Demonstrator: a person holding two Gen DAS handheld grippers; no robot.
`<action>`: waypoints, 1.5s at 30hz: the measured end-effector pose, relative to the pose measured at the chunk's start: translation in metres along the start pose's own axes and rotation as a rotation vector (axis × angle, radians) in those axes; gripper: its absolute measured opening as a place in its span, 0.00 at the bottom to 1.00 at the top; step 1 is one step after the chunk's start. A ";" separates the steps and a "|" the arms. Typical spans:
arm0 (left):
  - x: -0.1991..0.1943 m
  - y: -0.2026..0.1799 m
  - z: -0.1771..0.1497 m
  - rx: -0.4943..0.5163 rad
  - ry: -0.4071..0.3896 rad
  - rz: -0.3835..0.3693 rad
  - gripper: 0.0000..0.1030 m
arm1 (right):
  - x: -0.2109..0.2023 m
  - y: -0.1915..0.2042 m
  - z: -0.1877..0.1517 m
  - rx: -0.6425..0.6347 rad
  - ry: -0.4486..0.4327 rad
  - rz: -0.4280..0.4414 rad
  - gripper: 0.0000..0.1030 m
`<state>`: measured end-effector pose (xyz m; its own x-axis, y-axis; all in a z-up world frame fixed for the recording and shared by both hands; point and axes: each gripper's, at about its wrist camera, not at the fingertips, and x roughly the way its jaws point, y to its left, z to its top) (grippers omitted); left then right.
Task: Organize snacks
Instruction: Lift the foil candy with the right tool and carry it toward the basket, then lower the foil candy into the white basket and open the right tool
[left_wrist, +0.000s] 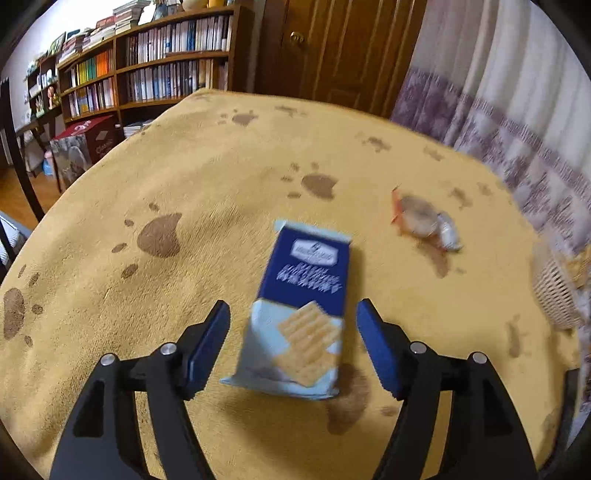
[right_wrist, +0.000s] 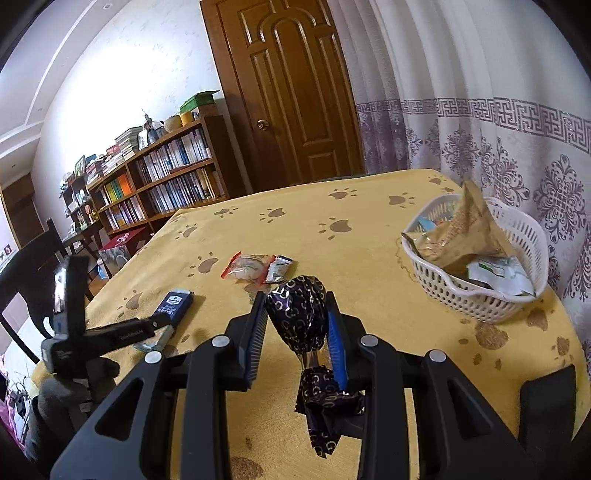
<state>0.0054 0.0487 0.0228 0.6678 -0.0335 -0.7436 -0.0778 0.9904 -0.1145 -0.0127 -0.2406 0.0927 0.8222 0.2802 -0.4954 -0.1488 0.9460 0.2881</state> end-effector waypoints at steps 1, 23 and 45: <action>0.003 0.000 -0.001 0.007 0.007 0.011 0.69 | -0.001 -0.002 -0.001 0.002 -0.001 0.000 0.30; -0.025 -0.038 0.006 0.107 -0.094 -0.040 0.49 | -0.039 -0.081 0.013 0.159 -0.111 -0.124 0.31; -0.067 -0.087 0.011 0.190 -0.173 -0.143 0.49 | 0.003 -0.187 0.058 0.321 -0.059 -0.205 0.49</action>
<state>-0.0245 -0.0335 0.0899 0.7797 -0.1671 -0.6034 0.1549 0.9853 -0.0726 0.0493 -0.4261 0.0854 0.8486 0.0717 -0.5241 0.1941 0.8795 0.4345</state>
